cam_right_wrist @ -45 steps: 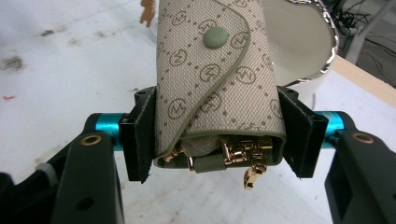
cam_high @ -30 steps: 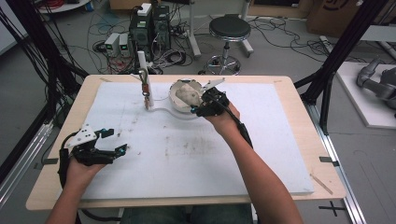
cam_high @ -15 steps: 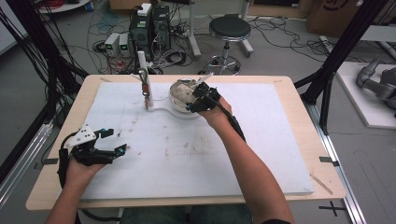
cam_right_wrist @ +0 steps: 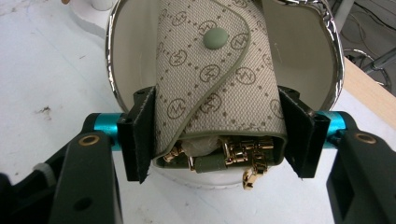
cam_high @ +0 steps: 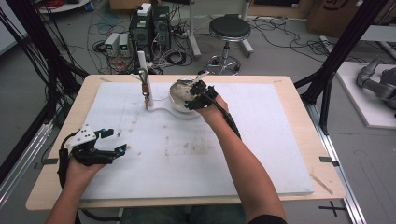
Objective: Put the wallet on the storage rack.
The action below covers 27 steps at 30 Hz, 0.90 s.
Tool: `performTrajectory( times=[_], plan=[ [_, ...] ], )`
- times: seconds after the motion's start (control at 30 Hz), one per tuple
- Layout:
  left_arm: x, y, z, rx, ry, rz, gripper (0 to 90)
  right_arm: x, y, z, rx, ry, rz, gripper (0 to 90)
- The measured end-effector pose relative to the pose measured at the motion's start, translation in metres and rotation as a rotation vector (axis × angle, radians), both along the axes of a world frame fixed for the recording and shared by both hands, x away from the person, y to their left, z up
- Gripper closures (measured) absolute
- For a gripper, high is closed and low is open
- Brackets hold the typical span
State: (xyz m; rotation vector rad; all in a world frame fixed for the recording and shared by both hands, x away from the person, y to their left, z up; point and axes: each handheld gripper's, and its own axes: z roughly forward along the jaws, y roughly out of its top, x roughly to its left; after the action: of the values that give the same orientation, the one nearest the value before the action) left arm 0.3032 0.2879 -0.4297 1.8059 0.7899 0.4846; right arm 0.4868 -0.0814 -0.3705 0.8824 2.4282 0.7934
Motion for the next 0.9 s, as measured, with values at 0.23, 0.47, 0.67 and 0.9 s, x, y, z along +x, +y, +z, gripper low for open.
performTrajectory(
  times=[0.23,0.47,0.67,0.9],
  plan=[
    [0.000,-0.001,-0.001,-0.001,0.001,-0.003,15.0,0.001,0.001,-0.001,-0.009,-0.010,-0.019,33.7],
    [0.000,0.000,0.000,0.001,0.000,-0.003,15.0,-0.003,0.000,0.005,0.004,-0.057,-0.019,28.4],
    [0.000,-0.001,-0.001,-0.001,0.001,-0.005,15.0,-0.011,-0.009,0.016,0.048,-0.064,-0.021,22.6],
    [0.001,-0.004,0.000,0.003,-0.003,-0.014,15.0,-0.030,-0.026,0.027,0.092,-0.088,-0.004,21.9]
  ],
)
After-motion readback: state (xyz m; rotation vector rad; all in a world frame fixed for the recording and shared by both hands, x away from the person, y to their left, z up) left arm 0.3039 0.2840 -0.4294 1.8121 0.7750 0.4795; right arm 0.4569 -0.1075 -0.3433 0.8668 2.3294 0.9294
